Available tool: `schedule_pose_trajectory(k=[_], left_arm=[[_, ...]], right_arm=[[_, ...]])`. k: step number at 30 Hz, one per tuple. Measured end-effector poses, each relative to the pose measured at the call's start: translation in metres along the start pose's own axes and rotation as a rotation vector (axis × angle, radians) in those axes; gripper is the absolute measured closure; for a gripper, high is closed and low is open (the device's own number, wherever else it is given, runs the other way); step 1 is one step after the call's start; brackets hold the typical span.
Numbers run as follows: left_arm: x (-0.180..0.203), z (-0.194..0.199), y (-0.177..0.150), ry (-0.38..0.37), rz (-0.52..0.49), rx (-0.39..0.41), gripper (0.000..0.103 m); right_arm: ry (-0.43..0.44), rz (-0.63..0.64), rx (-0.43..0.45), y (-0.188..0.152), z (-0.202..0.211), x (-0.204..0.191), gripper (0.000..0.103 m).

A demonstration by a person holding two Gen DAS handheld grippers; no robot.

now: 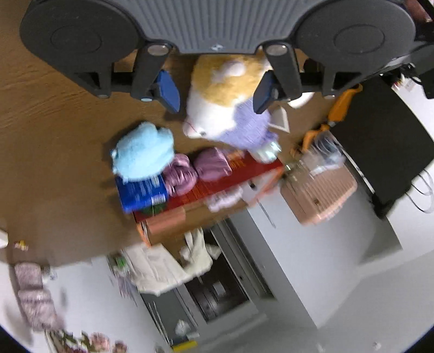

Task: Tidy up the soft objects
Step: 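Close both grippers on the yellow-and-white plush alpaca and lift it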

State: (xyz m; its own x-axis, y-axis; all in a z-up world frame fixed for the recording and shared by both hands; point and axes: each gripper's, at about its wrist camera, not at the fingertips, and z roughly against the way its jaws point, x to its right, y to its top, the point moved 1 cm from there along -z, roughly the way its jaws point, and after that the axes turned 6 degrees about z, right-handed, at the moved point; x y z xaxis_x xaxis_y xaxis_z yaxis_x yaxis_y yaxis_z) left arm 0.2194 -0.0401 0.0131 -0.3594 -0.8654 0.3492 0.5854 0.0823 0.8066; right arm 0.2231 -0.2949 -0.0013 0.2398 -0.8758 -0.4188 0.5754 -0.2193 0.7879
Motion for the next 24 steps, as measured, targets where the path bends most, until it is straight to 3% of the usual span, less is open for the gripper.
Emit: schedule_pose_trajectory(k=[5, 8, 19, 24], left_arm=[[-0.015, -0.025, -0.005, -0.028, 0.146, -0.104, 0.047], [-0.023, -0.029, -0.009, -0.040, 0.201, -0.119, 0.057], [-0.016, -0.014, -0.017, -0.072, 0.227, -0.118, 0.059], [-0.008, -0.002, 0.003, -0.115, 0.232, -0.056, 0.060]], right_arm=[[0.072, -0.089, -0.045, -0.010, -0.034, 0.009, 0.045], [0.109, -0.160, -0.061, -0.018, -0.035, 0.012, 0.048], [0.094, -0.176, -0.061, -0.030, -0.008, 0.007, 0.052], [0.107, -0.140, -0.005, -0.014, 0.009, 0.000, 0.053]])
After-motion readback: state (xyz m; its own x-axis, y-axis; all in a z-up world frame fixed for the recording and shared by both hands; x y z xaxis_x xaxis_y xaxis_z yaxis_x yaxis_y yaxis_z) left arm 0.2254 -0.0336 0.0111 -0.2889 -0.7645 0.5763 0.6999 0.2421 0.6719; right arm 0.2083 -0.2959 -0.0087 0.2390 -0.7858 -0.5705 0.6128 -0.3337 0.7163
